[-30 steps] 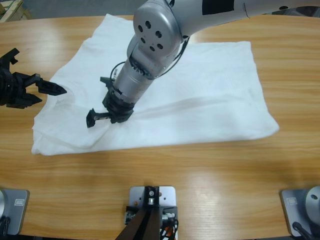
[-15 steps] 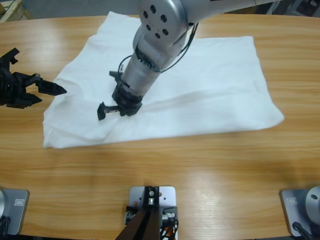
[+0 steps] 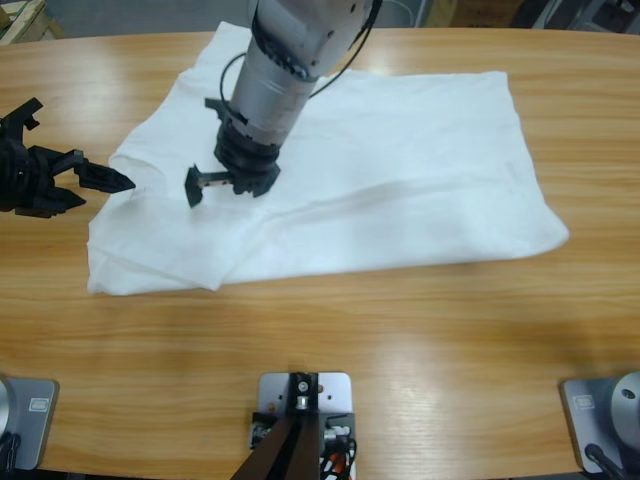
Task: Fold clothes
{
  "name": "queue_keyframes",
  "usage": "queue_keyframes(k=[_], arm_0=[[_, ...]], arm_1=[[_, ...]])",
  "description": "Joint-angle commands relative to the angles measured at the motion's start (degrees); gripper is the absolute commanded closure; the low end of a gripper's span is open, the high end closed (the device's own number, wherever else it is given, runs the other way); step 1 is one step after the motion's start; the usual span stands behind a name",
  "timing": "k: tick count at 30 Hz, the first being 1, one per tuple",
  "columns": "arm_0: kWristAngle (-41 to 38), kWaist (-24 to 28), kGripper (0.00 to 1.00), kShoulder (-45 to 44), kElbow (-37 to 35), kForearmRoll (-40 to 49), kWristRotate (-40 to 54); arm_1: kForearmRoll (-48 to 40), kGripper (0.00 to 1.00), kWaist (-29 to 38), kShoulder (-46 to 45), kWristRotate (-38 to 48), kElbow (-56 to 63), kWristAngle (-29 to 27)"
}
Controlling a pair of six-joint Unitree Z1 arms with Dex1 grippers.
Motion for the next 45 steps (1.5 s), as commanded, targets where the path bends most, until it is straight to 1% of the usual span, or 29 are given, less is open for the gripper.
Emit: queue_keyframes(k=[1, 4, 8, 11, 14, 18, 22, 25, 28, 30, 32, 33, 35, 38, 43, 45], arm_0=[[-1.0, 0.3, 0.009, 1.9, -0.1, 0.7, 0.7], [-1.0, 0.3, 0.009, 1.9, -0.1, 0.7, 0.7], [-1.0, 0.3, 0.009, 2.0, -0.1, 0.7, 0.7], [-1.0, 0.3, 0.009, 2.1, -0.1, 0.7, 0.7], [-1.0, 0.3, 0.009, 2.2, -0.1, 0.7, 0.7], [-1.0, 0.3, 0.009, 2.2, -0.1, 0.7, 0.8], [-1.0, 0.3, 0.007, 1.5, -0.1, 0.7, 0.8], [-0.9, 0.5, 0.004, 0.1, 0.2, 0.6, 1.0], [-0.9, 1.8, 0.009, -0.6, 0.0, 0.6, 1.6], [-1.1, 3.6, 0.009, -1.3, -0.3, 0.8, 2.1], [-1.2, 4.7, 0.009, -1.3, -1.1, 1.8, 2.4], [-1.3, 5.1, 0.009, -1.2, -1.2, 1.8, 2.4], [-2.6, 5.7, 0.009, 0.0, -1.7, 2.7, 2.3], [-5.2, 5.8, 0.009, 0.6, -2.5, 4.1, 2.1], [-9.5, 4.9, 0.013, -2.9, -0.1, 4.4, 0.8], [-10.3, 3.5, 0.018, -4.2, 0.7, 4.4, -0.3]], arm_1=[[-1.4, 0.0, -0.4, 0.3, 0.3, 6.0, -4.7], [-6.9, 0.0, -0.4, -2.9, 2.3, 13.0, -4.9], [-12.3, 0.0, -0.4, -5.8, 4.5, 19.5, -4.9], [-12.8, 0.0, -0.4, -6.9, 5.0, 20.4, -5.6], [-10.4, 0.0, -0.4, -7.5, 5.1, 17.9, -6.5], [-4.4, 0.0, -1.2, -7.6, 3.4, 11.3, -9.0], [1.9, 0.0, -6.4, -11.2, 1.2, 5.0, -10.8], [3.6, 0.0, -10.4, -17.4, 0.0, 6.6, -11.5], [1.1, 0.0, -13.1, -25.1, 0.4, 15.1, -12.0], [-4.6, 0.0, -15.3, -32.1, 1.9, 25.9, -11.5], [-10.8, 0.0, -18.1, -38.1, 3.6, 36.4, -9.6], [-13.3, 0.0, -19.7, -40.4, 4.1, 40.8, -7.7], [-15.4, 0.0, -21.5, -44.0, 4.6, 46.7, -5.8], [-17.4, 0.0, -22.4, -48.3, 6.3, 54.2, -3.9], [-31.7, 0.002, -23.1, -57.8, 16.3, 73.4, -1.2], [-34.7, 0.004, -23.5, -59.1, 18.5, 78.4, -0.6]])
